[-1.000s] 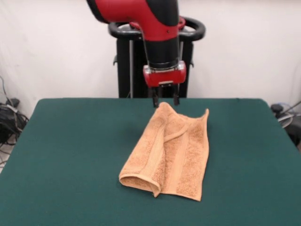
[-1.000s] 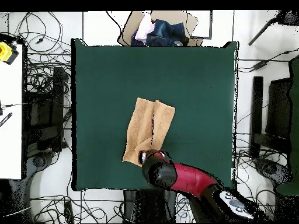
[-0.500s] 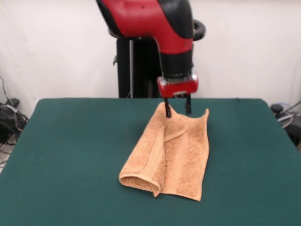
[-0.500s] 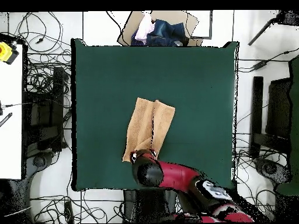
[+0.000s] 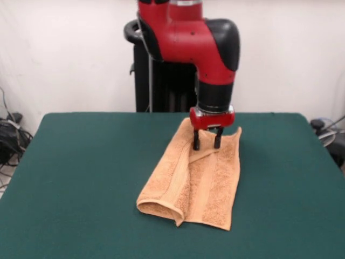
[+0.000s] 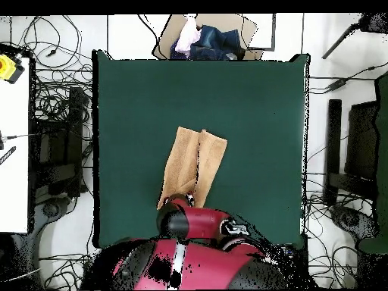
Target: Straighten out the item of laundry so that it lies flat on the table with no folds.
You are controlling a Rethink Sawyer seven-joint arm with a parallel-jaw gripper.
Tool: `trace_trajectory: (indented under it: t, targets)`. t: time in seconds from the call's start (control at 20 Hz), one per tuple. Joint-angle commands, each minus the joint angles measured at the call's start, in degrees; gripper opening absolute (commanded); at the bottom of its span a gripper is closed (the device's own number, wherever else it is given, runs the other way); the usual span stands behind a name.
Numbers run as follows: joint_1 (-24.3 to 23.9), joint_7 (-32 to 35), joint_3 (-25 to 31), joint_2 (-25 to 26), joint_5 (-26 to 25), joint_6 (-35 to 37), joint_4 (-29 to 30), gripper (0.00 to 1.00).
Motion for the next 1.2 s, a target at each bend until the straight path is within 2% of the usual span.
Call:
trace_trajectory:
  t: [0.05, 0.4, 0.45, 1.2]
  targets:
    - [3.2, 11.8, -7.0, 17.5, 9.5, -3.2, -17.0, 1.0]
    - [4.3, 12.3, -7.9, 18.2, 11.0, -3.8, -17.3, 1.0]
    - [4.0, 12.5, -7.7, 18.2, 10.8, -4.5, -17.1, 0.0]
    - [4.8, 11.8, -9.1, 17.5, 11.0, -2.3, -16.9, 0.0]
